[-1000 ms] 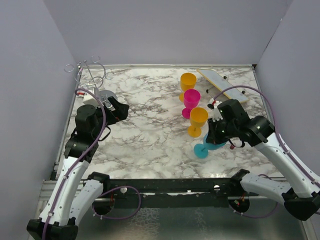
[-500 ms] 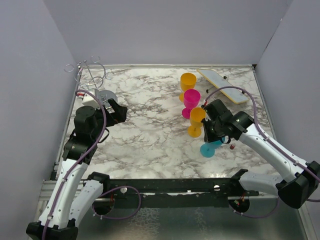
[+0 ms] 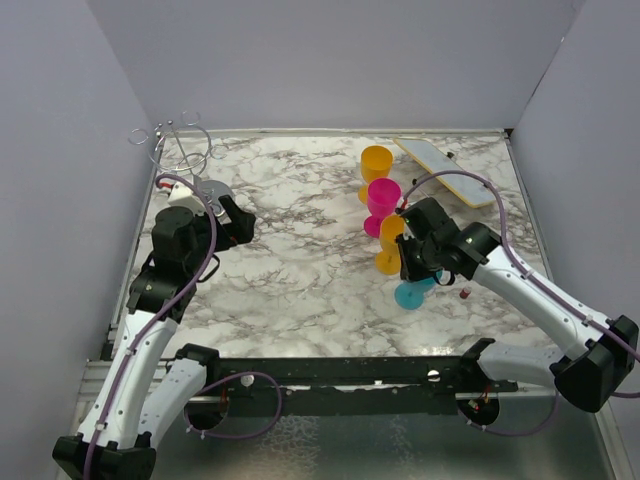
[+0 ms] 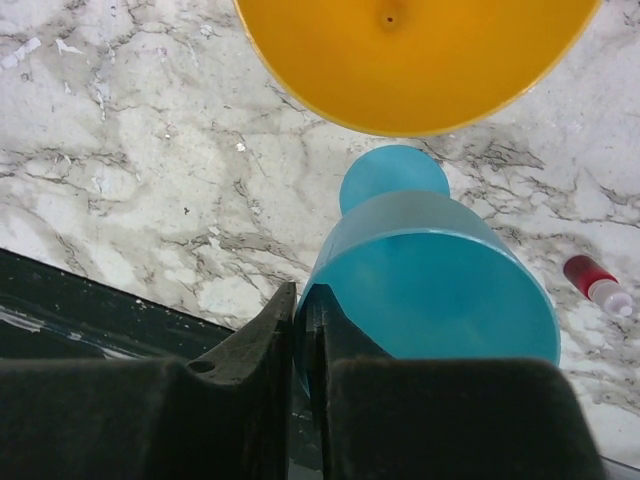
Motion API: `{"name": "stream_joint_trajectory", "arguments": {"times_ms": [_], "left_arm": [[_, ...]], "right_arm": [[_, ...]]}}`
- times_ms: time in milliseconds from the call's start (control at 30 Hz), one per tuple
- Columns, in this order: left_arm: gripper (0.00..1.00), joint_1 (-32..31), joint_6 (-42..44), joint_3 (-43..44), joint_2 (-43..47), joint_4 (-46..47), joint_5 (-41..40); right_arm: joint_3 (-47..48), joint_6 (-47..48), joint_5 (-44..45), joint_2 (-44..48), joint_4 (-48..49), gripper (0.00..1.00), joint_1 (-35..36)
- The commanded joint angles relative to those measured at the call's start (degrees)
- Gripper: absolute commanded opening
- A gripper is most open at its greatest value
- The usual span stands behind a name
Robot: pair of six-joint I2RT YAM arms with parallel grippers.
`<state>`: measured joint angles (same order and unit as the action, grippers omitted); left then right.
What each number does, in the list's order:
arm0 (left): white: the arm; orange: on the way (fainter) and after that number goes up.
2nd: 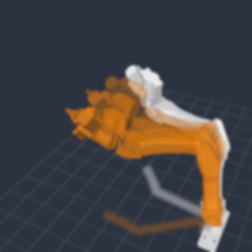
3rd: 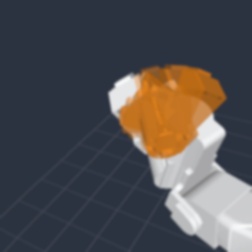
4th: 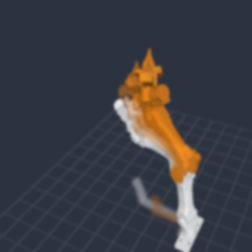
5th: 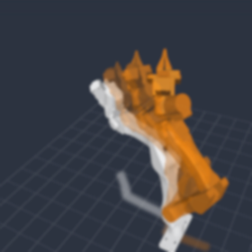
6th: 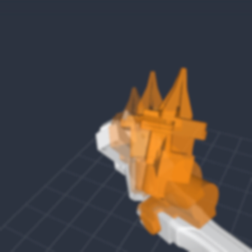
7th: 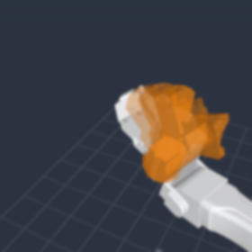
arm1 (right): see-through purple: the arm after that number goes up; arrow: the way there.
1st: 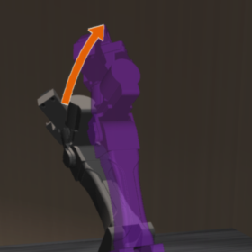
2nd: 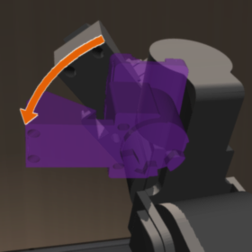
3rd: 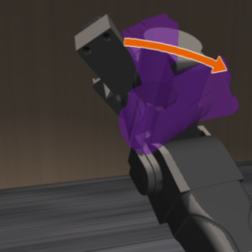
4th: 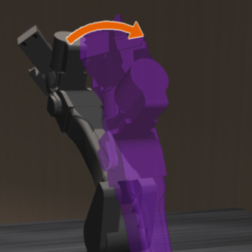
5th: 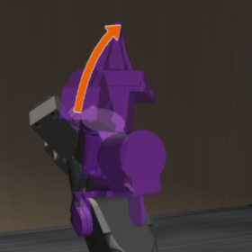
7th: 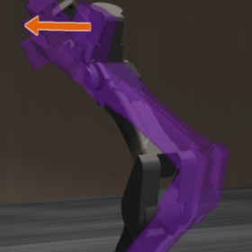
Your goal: Take the wine glass off the wine glass rack
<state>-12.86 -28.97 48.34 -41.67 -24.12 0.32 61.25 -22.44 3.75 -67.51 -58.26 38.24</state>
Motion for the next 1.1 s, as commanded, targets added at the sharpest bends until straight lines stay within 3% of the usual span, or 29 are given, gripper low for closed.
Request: {"name": "stream_joint_trajectory", "arguments": {"times_ms": [0,133,233,467,833,1067], "left_arm": [[0.99,0.1,0.5,1.7,-0.1,0.5,-0.6],[0.99,0.1,0.9,1.4,0.2,0.5,-0.8],[0.99,0.1,1.2,1.3,0.3,0.5,-1.2],[0.99,0.1,1.9,4.0,-1.5,0.4,-1.1],[0.99,0.1,-1.1,7.3,-2.5,0.5,0.6],[0.99,0.1,0.7,14.0,-2.6,-0.8,-0.4]], "right_arm": [[-1.0,0.1,-1.6,0.1,2.9,0.10,0.7],[-1.4,1.0,-3.7,1.3,3.4,0.15,0.8],[-1.8,1.6,-5.4,2.4,4.3,0.31,0.8],[0.0,3.0,-4.9,6.0,4.1,0.54,0.7],[5.4,11.4,-2.6,16.4,8.5,0.72,0.8],[8.2,15.8,2.3,25.7,19.1,0.77,0.7]]}}
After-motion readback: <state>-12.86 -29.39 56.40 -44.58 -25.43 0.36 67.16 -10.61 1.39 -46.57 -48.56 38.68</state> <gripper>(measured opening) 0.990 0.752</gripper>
